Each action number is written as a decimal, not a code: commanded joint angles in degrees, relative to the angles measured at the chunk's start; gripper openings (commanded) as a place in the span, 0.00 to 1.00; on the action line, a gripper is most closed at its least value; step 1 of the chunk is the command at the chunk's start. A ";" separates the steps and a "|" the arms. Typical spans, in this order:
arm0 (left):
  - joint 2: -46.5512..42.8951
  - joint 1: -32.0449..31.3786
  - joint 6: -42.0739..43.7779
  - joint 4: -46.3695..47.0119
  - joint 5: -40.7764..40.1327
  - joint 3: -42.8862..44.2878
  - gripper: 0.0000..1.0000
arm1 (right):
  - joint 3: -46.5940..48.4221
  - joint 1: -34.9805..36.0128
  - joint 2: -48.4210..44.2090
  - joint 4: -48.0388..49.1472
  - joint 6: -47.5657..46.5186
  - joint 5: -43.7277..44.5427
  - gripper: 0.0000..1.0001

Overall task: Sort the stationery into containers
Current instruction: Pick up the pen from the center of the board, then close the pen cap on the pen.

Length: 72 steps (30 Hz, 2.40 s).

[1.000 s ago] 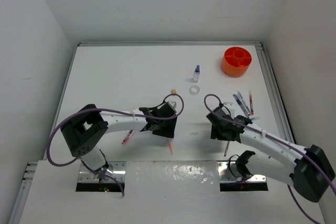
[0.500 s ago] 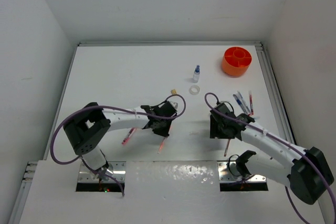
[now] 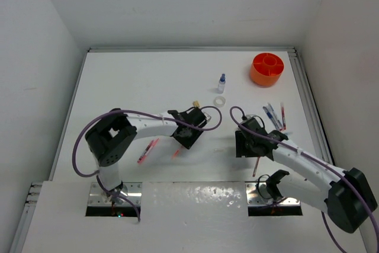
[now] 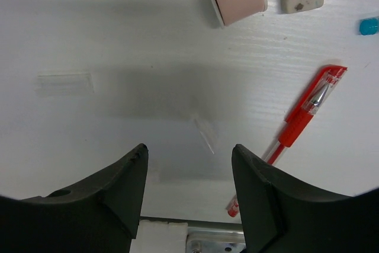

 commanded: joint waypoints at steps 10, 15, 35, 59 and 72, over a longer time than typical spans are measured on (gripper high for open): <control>1.32 0.92 -2.16 -3.62 0.64 -5.58 0.30 | 0.65 -3.68 8.41 6.31 -7.36 -4.60 0.59; 3.52 3.73 -1.90 -3.44 2.83 -5.58 0.05 | 2.59 -3.94 11.75 5.61 -8.68 -4.87 0.59; -23.70 4.97 5.22 -0.90 7.41 -9.88 0.00 | 7.86 -4.29 17.04 0.69 -10.88 -6.98 0.48; -36.02 6.64 8.90 4.03 6.35 -8.39 0.00 | 9.70 -4.12 18.03 0.07 -9.39 -8.82 0.00; -43.59 4.53 15.42 10.25 18.83 -4.43 0.00 | 34.00 -2.18 1.11 12.20 -3.93 -8.91 0.00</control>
